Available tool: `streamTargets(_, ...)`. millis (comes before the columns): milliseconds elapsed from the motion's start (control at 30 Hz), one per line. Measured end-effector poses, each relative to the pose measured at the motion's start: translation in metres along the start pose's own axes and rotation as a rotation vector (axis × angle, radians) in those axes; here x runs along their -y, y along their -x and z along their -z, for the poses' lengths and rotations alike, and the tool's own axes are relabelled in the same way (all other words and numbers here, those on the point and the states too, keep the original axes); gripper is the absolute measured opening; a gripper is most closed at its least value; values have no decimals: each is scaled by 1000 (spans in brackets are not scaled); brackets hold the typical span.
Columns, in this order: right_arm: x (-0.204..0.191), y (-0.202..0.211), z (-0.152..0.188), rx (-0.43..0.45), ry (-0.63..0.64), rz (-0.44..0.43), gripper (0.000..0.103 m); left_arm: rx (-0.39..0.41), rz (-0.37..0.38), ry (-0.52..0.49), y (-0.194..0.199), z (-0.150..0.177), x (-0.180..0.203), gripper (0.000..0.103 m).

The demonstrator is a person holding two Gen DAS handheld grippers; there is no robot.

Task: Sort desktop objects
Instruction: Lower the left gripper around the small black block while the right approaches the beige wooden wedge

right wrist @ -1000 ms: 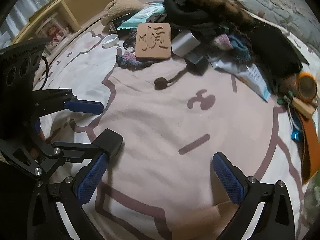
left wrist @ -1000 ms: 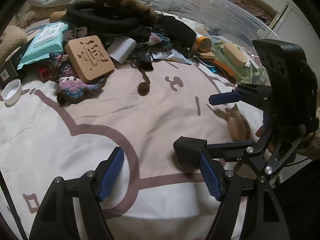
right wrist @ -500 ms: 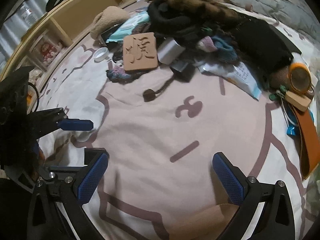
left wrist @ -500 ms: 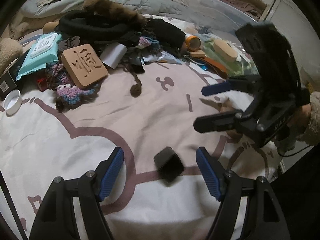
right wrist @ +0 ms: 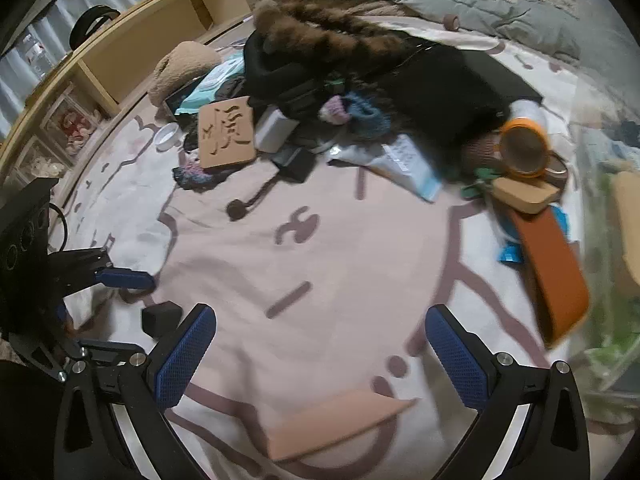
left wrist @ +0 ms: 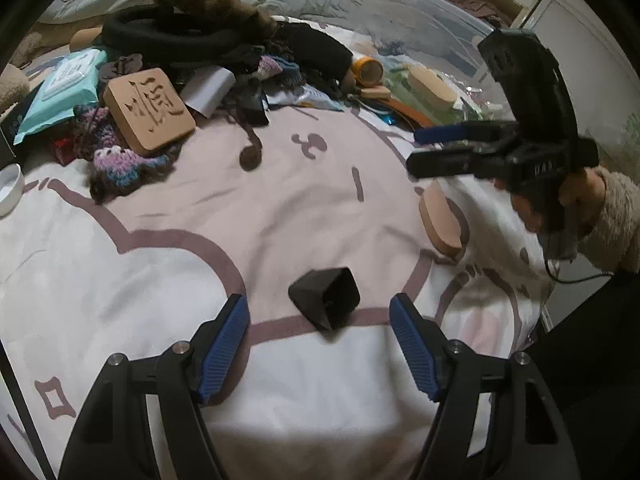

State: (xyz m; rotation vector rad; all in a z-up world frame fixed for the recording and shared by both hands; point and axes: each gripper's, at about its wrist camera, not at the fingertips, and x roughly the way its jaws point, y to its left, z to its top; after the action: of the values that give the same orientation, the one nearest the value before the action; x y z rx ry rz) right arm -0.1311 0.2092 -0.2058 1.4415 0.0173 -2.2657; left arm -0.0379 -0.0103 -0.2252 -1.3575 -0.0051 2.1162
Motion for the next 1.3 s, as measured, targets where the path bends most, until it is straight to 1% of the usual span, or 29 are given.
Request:
streamTargets(133,4,8,10,6,30,31,103,5,-29,-11,-4,-2,3,72)
streamTargets(300,10,15,30,-20,61,68,103,-13,-143,-81,-11,0,5,72)
streamTargets(400,11,17,39,-38,66,71,103,-12,-193,-102,-10,4,1,72)
streamTargets(433,11,18,43,-44,71,68,103,-5,-210,-97,-7,5,-2,72)
streamTargets(500,9,20,49,-56,92,63,103,9,-223,-68,-2,6,-10,72)
streamTargets(667,7,20,61,-95,116,54,103,51,-285,52,5,1,-39,72)
streamTargets(733,7,19,65,-114,118,48,103,72,-276,105,7,-2,-48,72)
streamTargets(800,7,18,69,-134,121,39,103,84,-258,132,8,-3,-51,72)
streamTargets(933,4,16,74,-169,139,12,103,86,-243,100,14,-2,-44,72)
streamTargets(1033,-1,11,76,-201,149,-25,103,68,-229,86,15,3,-42,72)
streamTargets(1100,-7,8,77,-237,164,-65,103,58,-245,89,13,6,-42,72)
streamTargets(1167,-16,7,79,-248,205,-94,103,68,-256,115,13,8,-44,72)
streamTargets(1300,-24,3,76,-259,210,-134,103,62,-201,113,13,8,-38,72)
